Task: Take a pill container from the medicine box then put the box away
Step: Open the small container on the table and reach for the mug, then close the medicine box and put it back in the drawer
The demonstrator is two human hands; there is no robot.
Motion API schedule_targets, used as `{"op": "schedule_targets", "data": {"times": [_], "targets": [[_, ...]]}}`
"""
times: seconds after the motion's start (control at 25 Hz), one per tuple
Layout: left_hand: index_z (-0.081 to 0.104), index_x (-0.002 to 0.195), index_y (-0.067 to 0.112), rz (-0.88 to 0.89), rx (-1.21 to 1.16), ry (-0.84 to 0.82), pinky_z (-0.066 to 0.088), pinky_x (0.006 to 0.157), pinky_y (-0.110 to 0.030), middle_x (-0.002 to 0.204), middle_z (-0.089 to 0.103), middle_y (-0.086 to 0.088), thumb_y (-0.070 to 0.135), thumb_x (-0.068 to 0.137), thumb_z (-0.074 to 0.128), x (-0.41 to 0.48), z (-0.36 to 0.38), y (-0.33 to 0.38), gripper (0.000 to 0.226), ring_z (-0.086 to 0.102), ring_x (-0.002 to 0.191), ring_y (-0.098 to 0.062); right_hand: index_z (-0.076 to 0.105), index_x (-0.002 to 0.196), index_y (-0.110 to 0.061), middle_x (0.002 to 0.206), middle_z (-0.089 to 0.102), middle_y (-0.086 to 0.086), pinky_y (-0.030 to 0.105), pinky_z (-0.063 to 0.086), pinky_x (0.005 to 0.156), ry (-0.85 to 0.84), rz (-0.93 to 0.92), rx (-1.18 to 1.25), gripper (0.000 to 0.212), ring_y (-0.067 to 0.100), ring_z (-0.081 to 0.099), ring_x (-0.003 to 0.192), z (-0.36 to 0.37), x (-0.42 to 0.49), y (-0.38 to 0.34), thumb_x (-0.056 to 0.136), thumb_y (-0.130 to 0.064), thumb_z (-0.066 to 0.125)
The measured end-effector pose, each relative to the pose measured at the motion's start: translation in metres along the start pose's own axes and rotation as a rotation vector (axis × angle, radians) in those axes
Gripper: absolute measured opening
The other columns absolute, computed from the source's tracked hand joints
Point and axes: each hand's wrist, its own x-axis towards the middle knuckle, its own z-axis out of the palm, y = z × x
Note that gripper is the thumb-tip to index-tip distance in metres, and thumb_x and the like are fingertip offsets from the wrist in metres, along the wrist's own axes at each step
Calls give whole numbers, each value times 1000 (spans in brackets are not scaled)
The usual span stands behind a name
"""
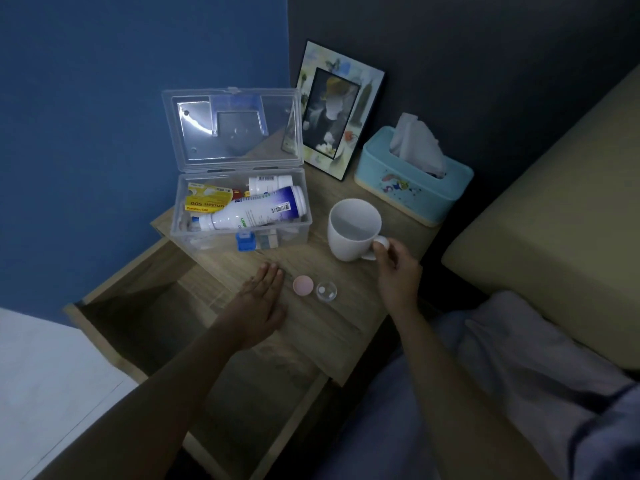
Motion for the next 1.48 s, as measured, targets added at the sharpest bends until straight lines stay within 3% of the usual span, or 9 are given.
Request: {"op": "schedule_targets", "data": {"times": [0.32, 0.6, 0.72, 0.84, 0.96, 1.04, 1.16, 1.36, 1.48], "targets": [[-2, 149, 10, -17, -3, -40, -4, 115, -29, 160, -6, -10, 41, 97, 32, -1, -7, 5, 70, -11, 146, -20, 67, 100, -4, 89, 66, 3, -4, 37, 65, -9, -18, -12, 17, 13, 60, 83, 8, -15, 2, 91, -14, 58], [-1, 149, 10, -7, 15, -29, -5, 113, -28, 160, -6, -11, 42, 96, 32, -1, -4, 4, 70, -19, 140, -15, 67, 101, -4, 90, 69, 8, -4, 37, 65, -1, -27, -34, 18, 17, 62, 83, 8, -16, 4, 90, -15, 59], [-2, 149, 10, -14, -1, -42, -4, 114, -28, 160, -6, -11, 40, 97, 33, -3, -11, 8, 70, -12, 146, -20, 65, 109, -6, 97, 70, 7, -4, 37, 69, -67, 13, -42, 25, 17, 64, 90, 3, -15, 0, 89, -21, 61], [5, 149, 8, 24, -59, 151, 0, 114, -28, 159, -2, -8, 35, 96, 37, -12, -33, 19, 67, -2, 147, -21, 50, 130, -9, 126, 61, 12, 18, 39, 89, -106, 80, -132, 51, 23, 56, 116, -6, -20, -10, 85, -26, 66], [20, 146, 4, 26, -122, 506, 13, 115, -36, 156, 16, -12, 35, 93, 36, -19, -69, 23, 63, 12, 144, -20, 51, 127, -1, 128, 56, 21, 20, 35, 95, 62, -182, -136, 46, 24, 52, 117, -12, -10, -40, 85, -18, 61], [24, 145, 2, -44, -187, 652, 16, 115, -34, 155, 24, -17, 32, 95, 36, -14, -94, 12, 60, 14, 143, -19, 57, 118, 0, 118, 61, 20, 11, 36, 93, 91, -363, -127, 35, 16, 52, 109, -2, 13, -67, 86, -14, 55], [20, 147, 4, -245, -327, 663, 10, 117, -29, 158, 16, -14, 26, 99, 35, -4, -120, -17, 55, 9, 145, -16, 58, 117, -1, 116, 62, 18, 25, 42, 93, -47, -398, -121, 29, 23, 57, 110, 39, 54, -111, 93, -15, 49], [12, 148, 4, -570, -568, 488, 14, 117, -38, 157, 16, -18, 36, 100, 28, 19, -130, -65, 60, 17, 145, -32, 50, 124, 3, 126, 57, 24, 36, 40, 97, -345, -174, -306, 41, 35, 52, 118, 113, 124, -136, 99, -27, 37], [12, 150, 8, -630, -710, 444, 17, 115, -38, 156, 22, -18, 43, 98, 26, 26, -122, -80, 64, 21, 143, -34, 33, 138, 1, 140, 44, 24, 39, 36, 103, -421, -55, -333, 53, 36, 43, 128, 147, 146, -141, 99, -35, 35]]}}
